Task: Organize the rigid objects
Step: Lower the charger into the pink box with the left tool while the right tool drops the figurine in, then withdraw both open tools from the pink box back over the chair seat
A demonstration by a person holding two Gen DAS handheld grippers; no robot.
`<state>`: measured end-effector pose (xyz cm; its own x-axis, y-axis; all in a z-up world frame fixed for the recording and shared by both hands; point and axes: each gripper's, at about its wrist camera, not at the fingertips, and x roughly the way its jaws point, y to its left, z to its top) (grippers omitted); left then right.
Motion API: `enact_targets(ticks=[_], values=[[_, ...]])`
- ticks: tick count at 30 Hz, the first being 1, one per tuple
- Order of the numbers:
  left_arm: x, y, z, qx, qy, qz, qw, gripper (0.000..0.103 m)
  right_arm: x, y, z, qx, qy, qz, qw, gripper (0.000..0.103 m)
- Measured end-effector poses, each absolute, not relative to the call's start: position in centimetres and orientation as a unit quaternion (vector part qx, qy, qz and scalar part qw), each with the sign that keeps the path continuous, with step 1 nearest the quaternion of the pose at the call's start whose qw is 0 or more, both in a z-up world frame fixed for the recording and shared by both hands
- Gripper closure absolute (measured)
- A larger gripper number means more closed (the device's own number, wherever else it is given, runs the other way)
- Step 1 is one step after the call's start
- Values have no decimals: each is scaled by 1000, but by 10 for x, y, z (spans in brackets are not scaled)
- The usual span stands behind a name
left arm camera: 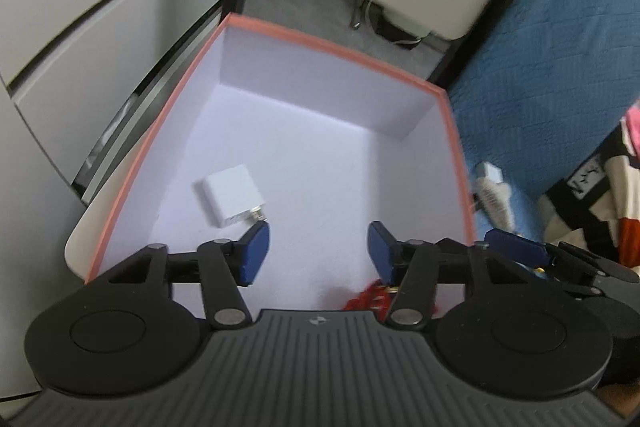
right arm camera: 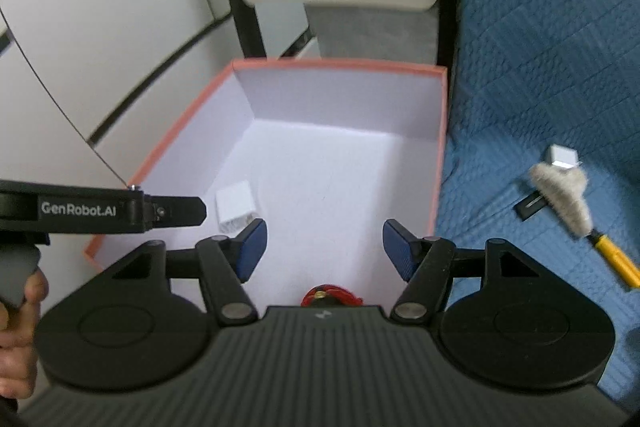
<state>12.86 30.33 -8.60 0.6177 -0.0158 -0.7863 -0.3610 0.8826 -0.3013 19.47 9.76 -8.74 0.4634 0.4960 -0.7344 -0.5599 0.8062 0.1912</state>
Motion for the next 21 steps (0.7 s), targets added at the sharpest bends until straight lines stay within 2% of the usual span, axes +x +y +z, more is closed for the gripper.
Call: enact_targets(ticks=[4, 9, 11, 21], values=[[123, 283, -66, -210, 409, 91, 883, 36, 186, 73, -63, -33, 388, 299, 871, 36], [113, 253, -43, -189, 390, 100, 895, 12, 177, 40, -42, -27, 362, 285, 887, 36], [111, 241, -38, -184, 388, 99, 898, 8, 171, 25, -35, -25, 354, 281, 892, 36], [99, 180, -29, -159, 390, 68, 905, 7, 146, -42, -19, -14, 324, 251, 912, 36]])
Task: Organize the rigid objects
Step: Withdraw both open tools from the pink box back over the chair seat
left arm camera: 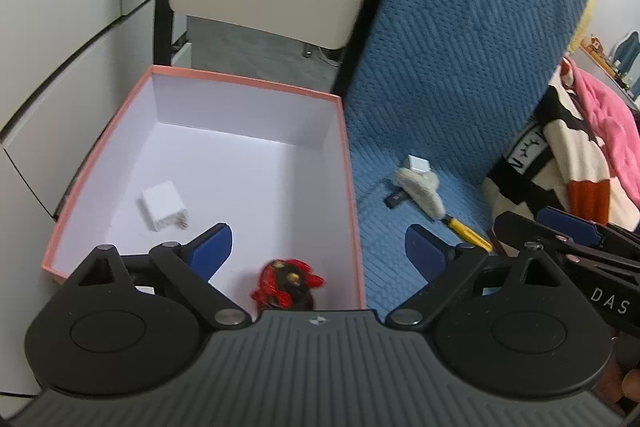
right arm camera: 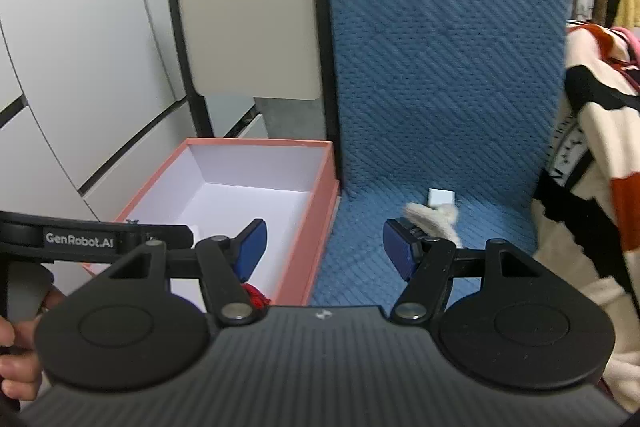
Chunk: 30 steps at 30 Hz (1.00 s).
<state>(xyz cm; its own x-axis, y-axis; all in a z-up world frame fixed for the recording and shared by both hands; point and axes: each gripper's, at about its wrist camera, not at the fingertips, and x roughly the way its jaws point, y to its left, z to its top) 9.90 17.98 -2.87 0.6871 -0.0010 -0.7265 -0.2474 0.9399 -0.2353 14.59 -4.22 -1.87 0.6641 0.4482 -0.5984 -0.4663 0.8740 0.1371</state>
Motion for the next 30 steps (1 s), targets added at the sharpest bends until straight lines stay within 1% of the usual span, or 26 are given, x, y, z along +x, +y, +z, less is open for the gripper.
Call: enact_targets(ticks=[9, 10, 11, 12, 15, 25, 30], values=[[90, 126, -38, -150, 401, 38, 903, 7, 124, -103, -27, 6, 322, 216, 922, 36], [90, 117, -40, -141, 401, 32, 905, 6, 122, -109, -28, 7, 322, 212, 923, 36], [90, 109, -42, -133, 401, 30, 906, 2, 120, -115, -29, 7, 321, 209, 924, 36], [90, 101, -43, -125, 400, 28, 907, 1, 118, -121, -31, 7, 321, 206, 925, 36], [91, 76, -49, -113, 403, 7, 908, 1, 113, -139, -36, 9, 321, 193, 927, 36], [98, 31, -71, -105, 415, -7, 904, 0, 103, -189, -59, 23, 337, 161, 927, 36], [103, 16, -64, -100, 414, 0, 905, 0, 109, -208, -70, 33, 344, 150, 926, 36]])
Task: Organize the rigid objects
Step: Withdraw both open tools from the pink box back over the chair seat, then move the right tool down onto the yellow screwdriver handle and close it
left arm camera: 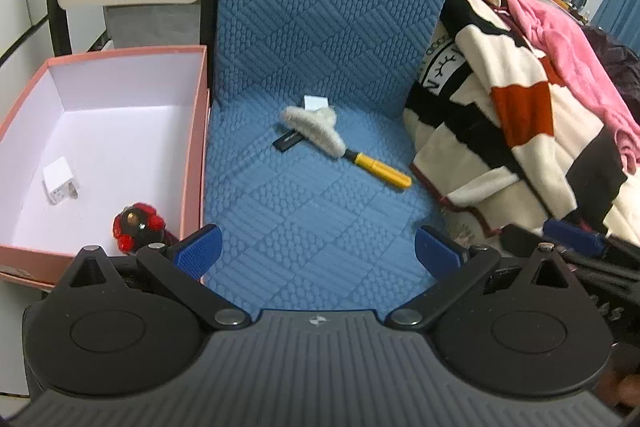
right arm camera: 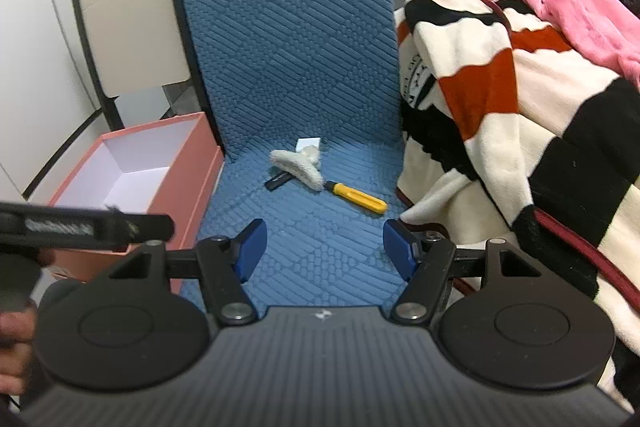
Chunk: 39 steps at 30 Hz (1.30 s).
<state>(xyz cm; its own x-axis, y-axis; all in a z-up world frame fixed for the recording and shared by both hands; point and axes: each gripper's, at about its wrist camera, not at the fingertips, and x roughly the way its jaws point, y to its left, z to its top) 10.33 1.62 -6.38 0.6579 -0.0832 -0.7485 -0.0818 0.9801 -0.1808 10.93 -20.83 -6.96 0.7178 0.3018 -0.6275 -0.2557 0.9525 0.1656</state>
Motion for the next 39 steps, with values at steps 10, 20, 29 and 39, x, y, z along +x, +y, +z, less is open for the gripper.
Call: enact_targets(ticks=[10, 20, 29, 39], values=[[116, -6, -7, -82, 404, -2, 911, 0, 145, -223, -89, 29, 355, 155, 922, 36], [138, -9, 3, -88, 442, 7, 893, 0, 187, -215, -114, 42, 378, 155, 912, 36], [155, -9, -6, -92, 455, 1, 886, 0, 206, -209, -128, 38, 396, 149, 905, 36], [166, -15, -14, -105, 454, -12, 885, 0, 215, -213, -139, 51, 412, 148, 898, 36]])
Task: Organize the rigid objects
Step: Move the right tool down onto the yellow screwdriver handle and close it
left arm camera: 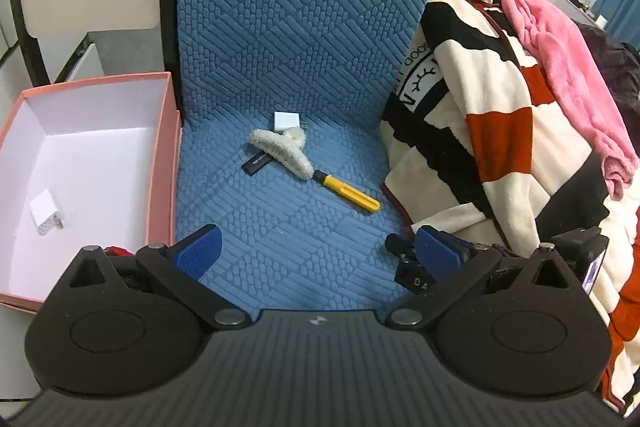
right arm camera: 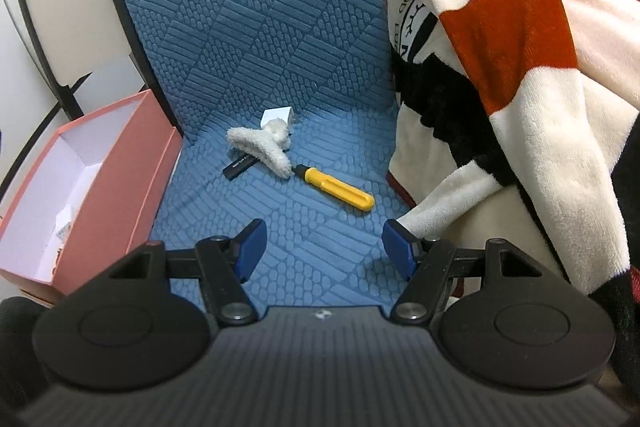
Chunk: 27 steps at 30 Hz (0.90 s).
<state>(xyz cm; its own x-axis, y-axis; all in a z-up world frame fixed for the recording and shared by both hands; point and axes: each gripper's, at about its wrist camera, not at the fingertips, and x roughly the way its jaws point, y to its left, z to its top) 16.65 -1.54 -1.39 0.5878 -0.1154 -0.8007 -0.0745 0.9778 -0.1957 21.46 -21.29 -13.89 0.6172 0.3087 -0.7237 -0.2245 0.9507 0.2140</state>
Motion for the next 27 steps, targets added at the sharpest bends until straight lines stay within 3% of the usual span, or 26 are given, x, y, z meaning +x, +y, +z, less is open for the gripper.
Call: enact_targets(ticks=[9, 27], values=[[185, -15, -36, -114, 424, -14, 898, 0, 216, -210, -145, 26, 409, 143, 901, 36], [316, 0, -175, -129, 456, 23, 880, 0, 290, -187, -193, -4, 431, 182, 884, 36]])
